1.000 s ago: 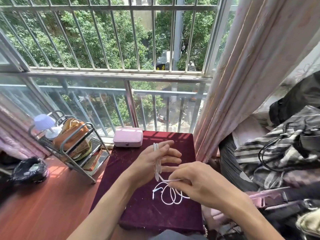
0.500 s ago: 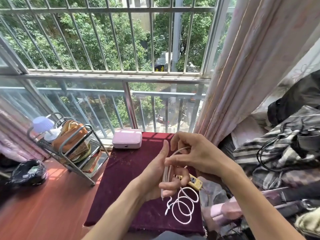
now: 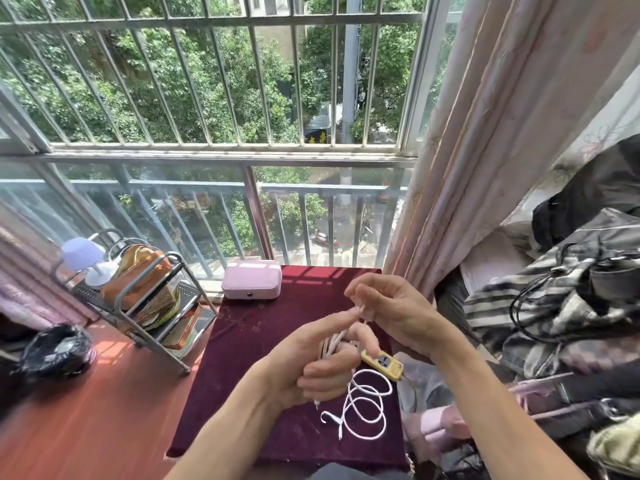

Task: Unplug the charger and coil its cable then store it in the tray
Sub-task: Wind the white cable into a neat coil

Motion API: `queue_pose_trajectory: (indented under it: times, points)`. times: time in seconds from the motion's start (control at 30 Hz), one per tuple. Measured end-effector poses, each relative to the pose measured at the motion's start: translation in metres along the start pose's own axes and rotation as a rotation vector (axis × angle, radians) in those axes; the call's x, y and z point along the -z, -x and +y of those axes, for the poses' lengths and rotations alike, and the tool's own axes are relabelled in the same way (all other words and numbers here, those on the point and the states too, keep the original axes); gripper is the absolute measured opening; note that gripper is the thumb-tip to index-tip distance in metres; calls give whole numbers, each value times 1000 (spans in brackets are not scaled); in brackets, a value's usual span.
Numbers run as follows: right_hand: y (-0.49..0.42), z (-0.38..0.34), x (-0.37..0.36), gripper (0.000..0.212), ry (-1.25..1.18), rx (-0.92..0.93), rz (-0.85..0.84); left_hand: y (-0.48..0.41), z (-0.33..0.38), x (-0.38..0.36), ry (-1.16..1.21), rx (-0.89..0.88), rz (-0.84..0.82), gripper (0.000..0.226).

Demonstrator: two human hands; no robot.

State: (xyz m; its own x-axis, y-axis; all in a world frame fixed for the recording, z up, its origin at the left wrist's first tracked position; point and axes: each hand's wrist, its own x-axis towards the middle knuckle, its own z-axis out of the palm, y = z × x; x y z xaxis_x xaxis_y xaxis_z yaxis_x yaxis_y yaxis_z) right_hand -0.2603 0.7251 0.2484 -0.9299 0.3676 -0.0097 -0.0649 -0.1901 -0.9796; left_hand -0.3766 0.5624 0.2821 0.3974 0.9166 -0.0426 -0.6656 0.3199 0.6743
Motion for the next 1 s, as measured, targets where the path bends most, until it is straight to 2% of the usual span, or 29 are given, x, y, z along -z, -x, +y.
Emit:
queue_pose_trajectory:
  times: [0.07, 0.17, 0.33, 0.4, 0.57, 0.63, 0.73, 0.83, 1.0]
  points:
    - [1, 4, -6, 41, 49, 26, 46, 0, 0, -4, -98, 21, 18, 39]
    - [5, 4, -14, 41, 177, 85, 129, -1, 0, -6, -76, 59, 33, 40]
    - [7, -13, -16, 18, 219, 195, 185, -3, 1, -8, -165, 127, 94, 45]
    - [6, -18, -15, 16, 277, 193, 188, -5, -1, -9, -123, 116, 90, 43]
    - [5, -10, -19, 31, 310, 148, 195, -9, 3, -10, 94, -69, 89, 37]
    - [4, 3, -23, 26, 308, 164, 245, -10, 7, -10, 173, -156, 117, 35]
    - [7, 20, -38, 31, 390, 198, 310, -10, 17, -8, 269, -267, 202, 40]
    - [13, 28, -48, 27, 439, 179, 304, -14, 27, -7, 290, -336, 253, 47]
    - [21, 23, -54, 31, 664, 45, 149, -25, 35, 2, 183, -379, 355, 47]
